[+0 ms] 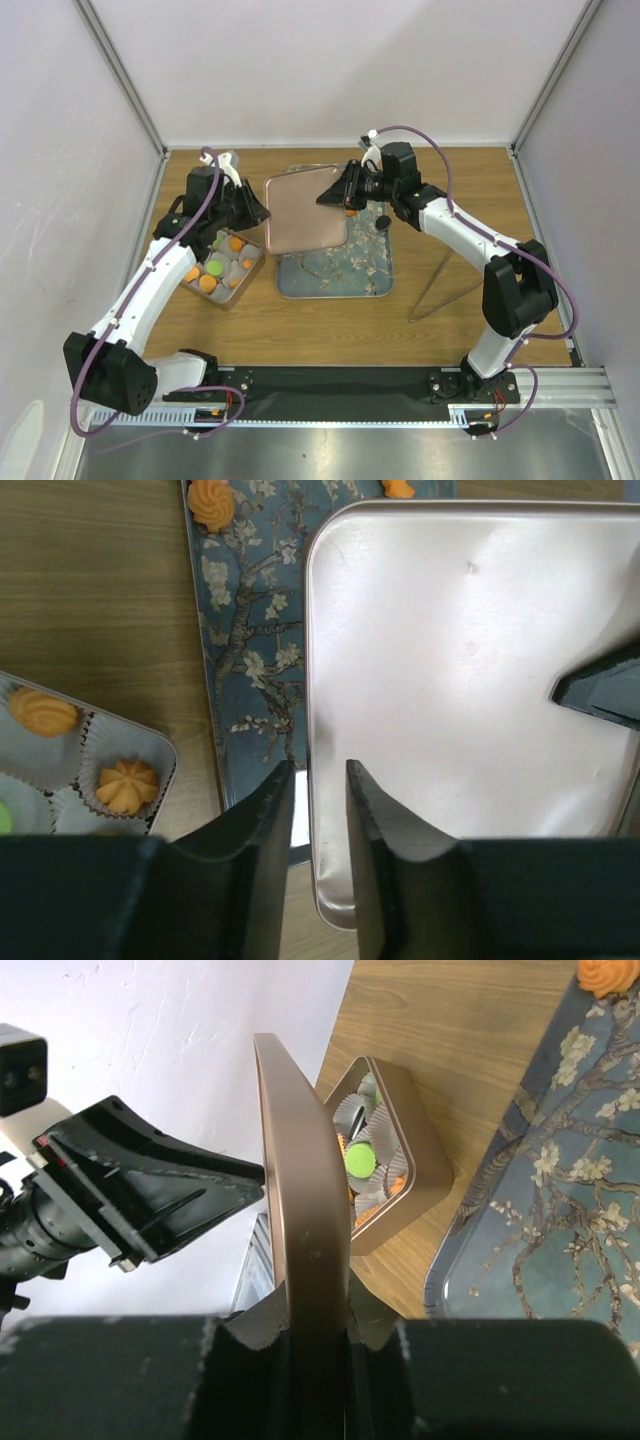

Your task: Pack the cookies

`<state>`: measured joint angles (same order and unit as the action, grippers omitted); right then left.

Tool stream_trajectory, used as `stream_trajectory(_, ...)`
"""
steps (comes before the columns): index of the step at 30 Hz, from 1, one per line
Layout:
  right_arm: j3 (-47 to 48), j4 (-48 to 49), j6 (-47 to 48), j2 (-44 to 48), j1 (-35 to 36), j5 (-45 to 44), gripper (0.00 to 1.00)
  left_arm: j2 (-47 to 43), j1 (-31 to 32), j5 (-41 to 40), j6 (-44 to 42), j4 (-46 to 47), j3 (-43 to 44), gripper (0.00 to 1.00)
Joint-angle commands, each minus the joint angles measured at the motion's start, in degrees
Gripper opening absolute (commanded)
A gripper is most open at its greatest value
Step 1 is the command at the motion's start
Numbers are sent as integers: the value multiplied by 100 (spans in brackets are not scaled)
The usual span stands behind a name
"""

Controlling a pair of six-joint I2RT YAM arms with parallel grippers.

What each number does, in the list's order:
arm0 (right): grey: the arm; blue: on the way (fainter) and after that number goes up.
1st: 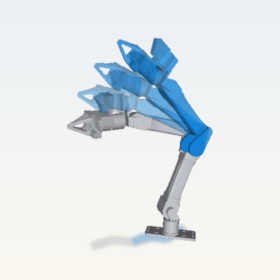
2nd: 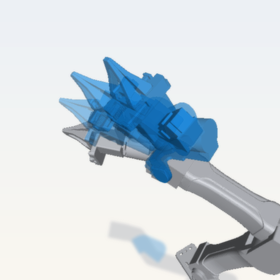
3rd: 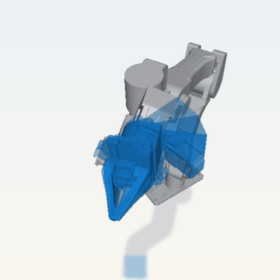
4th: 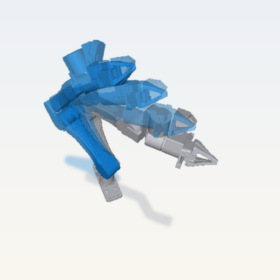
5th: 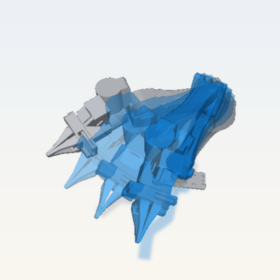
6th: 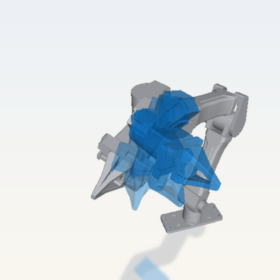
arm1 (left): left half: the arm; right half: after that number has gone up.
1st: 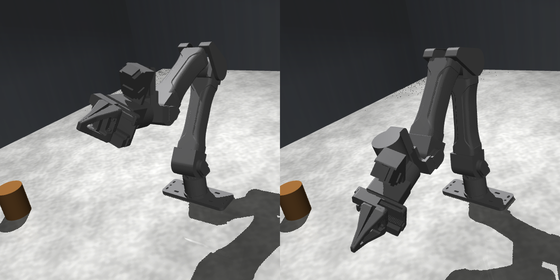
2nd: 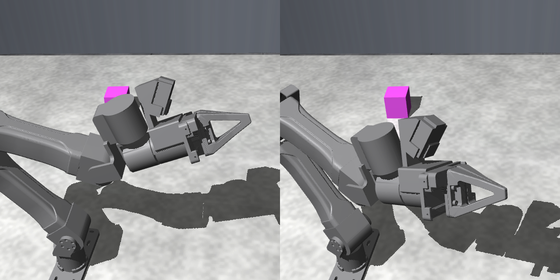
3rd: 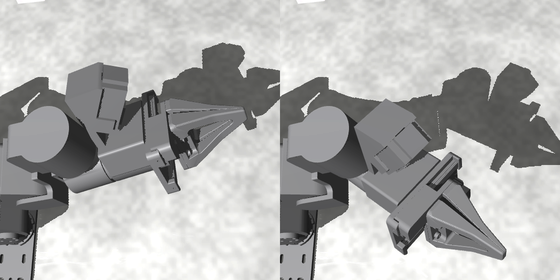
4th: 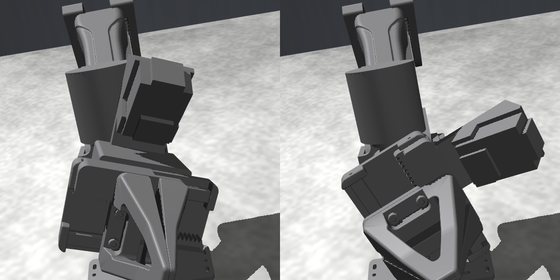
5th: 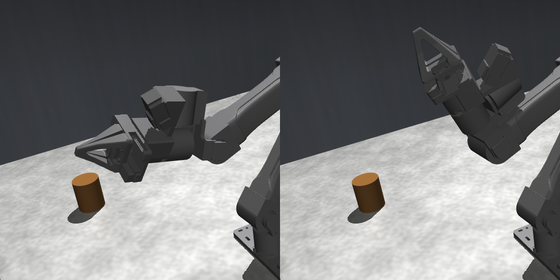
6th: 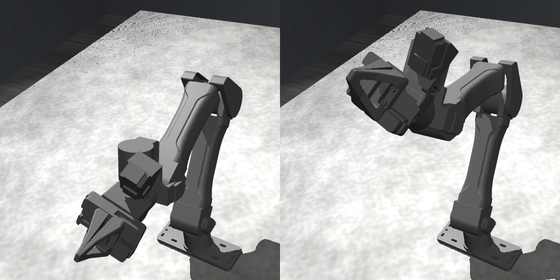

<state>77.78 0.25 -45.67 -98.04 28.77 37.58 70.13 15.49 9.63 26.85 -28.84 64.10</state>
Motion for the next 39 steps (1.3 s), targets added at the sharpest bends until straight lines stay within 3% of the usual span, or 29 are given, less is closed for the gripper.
stream_trajectory(1, 326, 98, -153, 30, -39, 39, 8, -332, 69, -127, -206, -7, 252, 32)
stream_trajectory(5, 422, -112, -162, 30, -100, 12, 8, -569, 77, -443, -408, -130, 366, 54)
stream_trajectory(10, 756, -525, -153, -153, -240, -14, 8, -1193, 445, -997, -1075, -43, 306, 63)
stream_trajectory(11, 861, -718, -161, -189, -258, -14, 8, -1438, 760, -1537, -1286, 27, 262, 65)
stream_trajectory(17, 1520, -1351, -109, -452, -390, -93, 10, -1889, 2281, -3061, -2139, 519, -90, 70)
stream_trajectory(20, 1827, -1641, -65, -540, -399, -181, 11, -1880, 3561, -3834, -3111, 1002, -336, 74)
stream_trajectory(22, 1934, -1730, -91, -585, -416, -172, 11, -1740, 4091, -4614, -3632, 1511, -555, 74)
stream_trajectory(25, 2057, -1844, -170, -646, -452, -120, 11, -1538, 4892, -5101, -4809, 2442, -1019, 74)
stream_trajectory(33, 2145, -2020, -311, -629, -452, -146, 13, -1300, 5140, -4839, -6551, 4269, -1715, 75)
stream_trajectory(39, 2215, -2099, -399, -646, -425, -216, 14, -1010, 5131, -4453, -7220, 4633, -1980, 77)
